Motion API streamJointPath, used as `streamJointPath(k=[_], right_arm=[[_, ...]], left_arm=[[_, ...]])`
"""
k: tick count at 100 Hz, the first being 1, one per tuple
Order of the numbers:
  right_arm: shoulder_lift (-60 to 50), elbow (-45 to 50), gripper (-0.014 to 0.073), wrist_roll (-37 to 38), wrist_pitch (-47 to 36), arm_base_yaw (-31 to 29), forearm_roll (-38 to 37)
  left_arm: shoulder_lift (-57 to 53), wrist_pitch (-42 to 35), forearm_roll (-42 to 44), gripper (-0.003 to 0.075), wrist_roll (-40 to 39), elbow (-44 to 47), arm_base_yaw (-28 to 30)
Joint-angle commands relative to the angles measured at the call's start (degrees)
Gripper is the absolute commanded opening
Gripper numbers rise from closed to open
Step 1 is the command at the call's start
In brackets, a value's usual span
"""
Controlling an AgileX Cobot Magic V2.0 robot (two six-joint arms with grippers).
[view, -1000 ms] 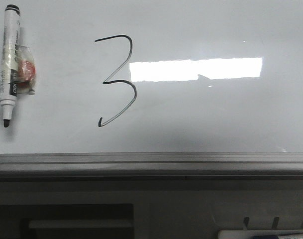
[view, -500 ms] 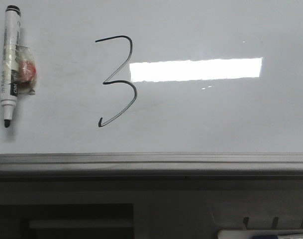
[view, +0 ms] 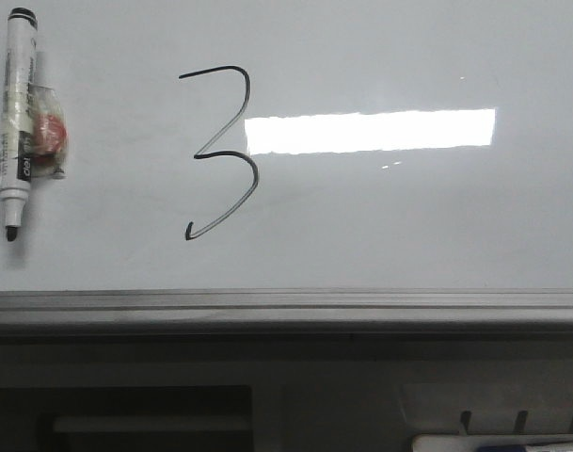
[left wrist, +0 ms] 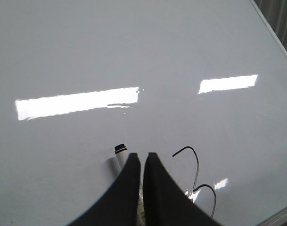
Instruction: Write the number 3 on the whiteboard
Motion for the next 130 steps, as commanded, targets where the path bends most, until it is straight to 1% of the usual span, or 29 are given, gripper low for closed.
streamJointPath(k=[1, 50, 60, 66, 78, 83, 92, 99, 109, 116, 124, 130], right_arm=[[0.36, -1.64, -0.0061, -0.31, -3.91, -0.09, 0.29], [0.36, -1.64, -0.0061, -0.31, -3.91, -0.09, 0.29], [0.36, -1.64, -0.0061, -0.31, -3.91, -0.09, 0.29], [0.36, -1.64, -0.0061, -0.31, -3.91, -0.09, 0.29], [0.36, -1.64, -0.0061, -0.31, -3.91, -0.09, 0.29], [0.36, -1.64, -0.0061, -0.31, -3.91, -0.09, 0.29], [0.36, -1.64, -0.0061, -0.31, -3.91, -0.09, 0.29], [0.36, -1.64, -0.0061, -0.31, -3.91, -0.09, 0.29], [0.36, -1.64, -0.0061, -0.31, -3.91, -0.09, 0.29], [0.36, -1.64, -0.0061, -0.31, -3.91, -0.09, 0.29], [0.36, -1.64, -0.0061, -0.31, -3.91, -0.09, 0.29], [0.36, -1.64, -0.0061, -0.31, -3.91, -0.09, 0.29]], left_arm=[[0.59, -4.18, 0.21, -0.0021, -0.14, -1.32, -0.2], [0.7, -3.9, 0.31, -0.0021, -0.14, -1.32, -0.2], [0.7, -1.8, 0.53, -0.002, -0.14, -1.32, 0.2], [0.7, 0.29, 0.15, -0.0021, 1.82, -1.32, 1.08], [-0.51, 5.54, -6.02, -0.0021, 10.12, -1.32, 5.27], [-1.52, 7.33, -8.76, -0.0021, 12.9, -1.19, 8.16], [-3.87, 6.19, -12.67, -0.002, 16.86, 0.62, 13.09], [-5.53, 3.81, -15.14, -0.002, 19.59, 2.87, 17.49], [-7.43, 0.75, -15.47, -0.002, 19.6, 6.54, 23.83], [-7.94, 0.29, -15.47, -0.002, 19.6, 9.04, 27.31], [-7.94, 0.18, -15.47, -0.002, 18.78, 11.43, 30.11], [-7.94, -0.23, -15.47, -0.002, 16.66, 13.38, 31.67]])
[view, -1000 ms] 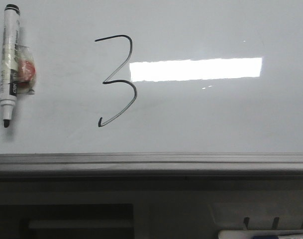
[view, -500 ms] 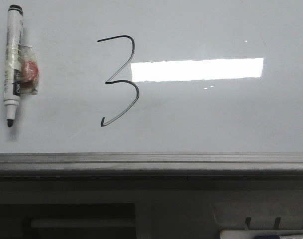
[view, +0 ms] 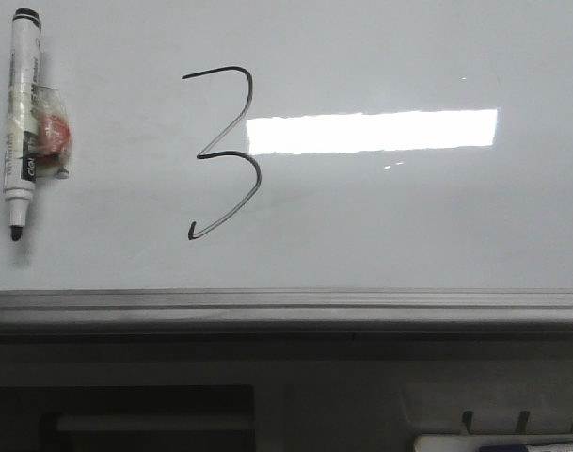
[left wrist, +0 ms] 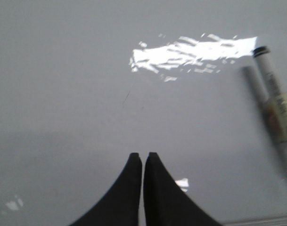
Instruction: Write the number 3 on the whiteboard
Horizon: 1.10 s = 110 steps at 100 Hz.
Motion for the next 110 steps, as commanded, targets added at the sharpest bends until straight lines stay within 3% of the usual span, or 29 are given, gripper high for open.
streamJointPath(k=[1, 16, 29, 49, 110], right_arm=[[0.36, -1.64, -0.0061, -0.2, -3.91, -0.09, 0.29], [0.36, -1.64, -0.0061, -0.2, -3.91, -0.09, 0.29], [0.36, -1.64, -0.0061, -0.2, -3.91, -0.09, 0.29], [0.36, -1.64, -0.0061, -0.2, -3.91, -0.09, 0.29], [0.36, -1.64, -0.0061, -0.2, -3.91, -0.09, 0.29]], left_arm=[[-1.31, -5.51, -0.61, -0.002, -2.6, 1.03, 2.39], [-1.31, -9.05, 2.06, -0.002, -8.66, 5.59, 2.97], [-1.31, -11.11, 1.18, -0.002, -9.12, 9.3, 2.97], [-1.31, -3.88, 1.18, -0.002, -9.12, 10.06, 2.97], [-1.31, -4.01, 1.18, -0.002, -9.65, 10.06, 2.97]])
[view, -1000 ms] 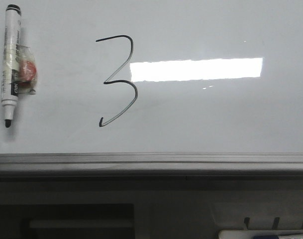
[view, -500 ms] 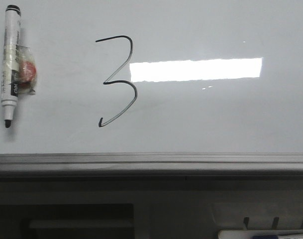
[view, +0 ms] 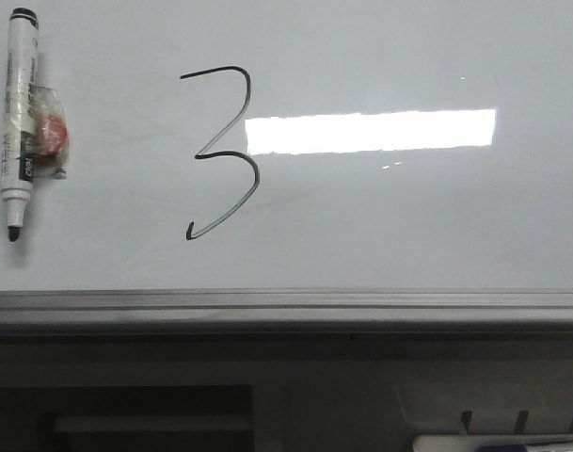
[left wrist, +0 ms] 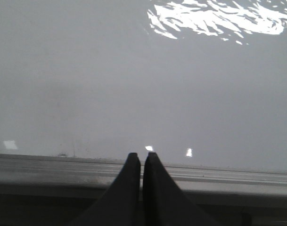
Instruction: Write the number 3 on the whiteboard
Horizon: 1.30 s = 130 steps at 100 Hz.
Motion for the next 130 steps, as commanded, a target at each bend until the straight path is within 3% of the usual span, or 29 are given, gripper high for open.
streamJointPath(k=[1, 75, 83, 97, 106, 116, 130], right_arm=[[0.45, -1.64, -0.0061, -0.2, -3.91, -0.09, 0.25], [0.45, -1.54, -0.0061, 0.74, -5.52, -0.09, -0.29], [0.45, -1.54, -0.0061, 6.79, -6.04, -0.09, -6.01], [0.45, -1.54, -0.0061, 24.11, -6.76, -0.33, -24.15], [0.45, -1.54, -0.0061, 30.93, -6.76, -3.12, -29.91], [0.45, -1.54, -0.0061, 31.29, -6.76, -8.18, -29.91], [0.45, -1.54, -0.0061, 31.29, -6.76, -19.95, -29.91]], left_arm=[[-1.31, -2.36, -0.33, -0.002, -0.49, 0.67, 0.21], [-1.31, -2.36, -0.33, -0.002, -0.49, 0.67, 0.21], [-1.31, -2.36, -0.33, -0.002, -0.49, 0.67, 0.21], [-1.31, -2.36, -0.33, -0.002, -0.49, 0.67, 0.21], [-1.31, -2.36, -0.33, -0.002, -0.49, 0.67, 0.21], [-1.31, -2.36, -0.33, -0.002, -0.49, 0.67, 0.21], [-1.31, -2.36, -0.33, -0.002, -0.49, 0.67, 0.21]])
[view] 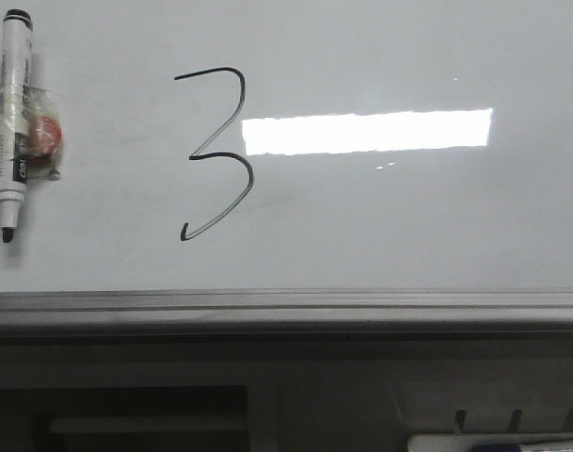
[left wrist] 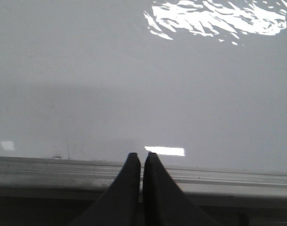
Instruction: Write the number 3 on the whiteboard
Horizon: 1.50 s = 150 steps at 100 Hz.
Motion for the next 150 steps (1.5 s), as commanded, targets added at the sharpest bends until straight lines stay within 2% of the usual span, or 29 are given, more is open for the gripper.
streamJointPath(k=[1, 27, 47, 62, 65, 88, 150], right_arm=[[0.45, -1.54, -0.0061, 0.6, -4.72, -7.17, -0.97], [0.45, 1.25, -0.0061, 0.6, -4.61, -30.15, 0.7], [-4.2, 6.71, -0.0061, 3.52, -4.45, -37.71, 2.05], [-8.4, 11.81, -0.0061, 3.52, -4.02, -39.62, 2.05], [-9.07, 11.55, -0.0061, 3.52, 0.67, -39.76, 2.05], [-12.69, 11.55, -0.0061, 3.52, 18.64, -39.76, 2.05], [-12.51, 11.55, -0.0061, 3.52, 18.3, -39.76, 2.05]], left_arm=[[-1.31, -2.36, -0.33, -0.002, -0.36, 0.67, 0.21], [-1.31, -2.36, -0.33, -0.002, -0.36, 0.67, 0.21], [-1.31, -2.36, -0.33, -0.002, -0.36, 0.67, 0.21], [-1.31, -2.36, -0.33, -0.002, -0.36, 0.67, 0.21], [-1.31, -2.36, -0.33, -0.002, -0.36, 0.67, 0.21], [-1.31, -2.42, -0.33, -0.002, -0.36, 0.67, 0.21], [-1.31, -2.58, -0.33, -0.002, -0.36, 0.67, 0.21]])
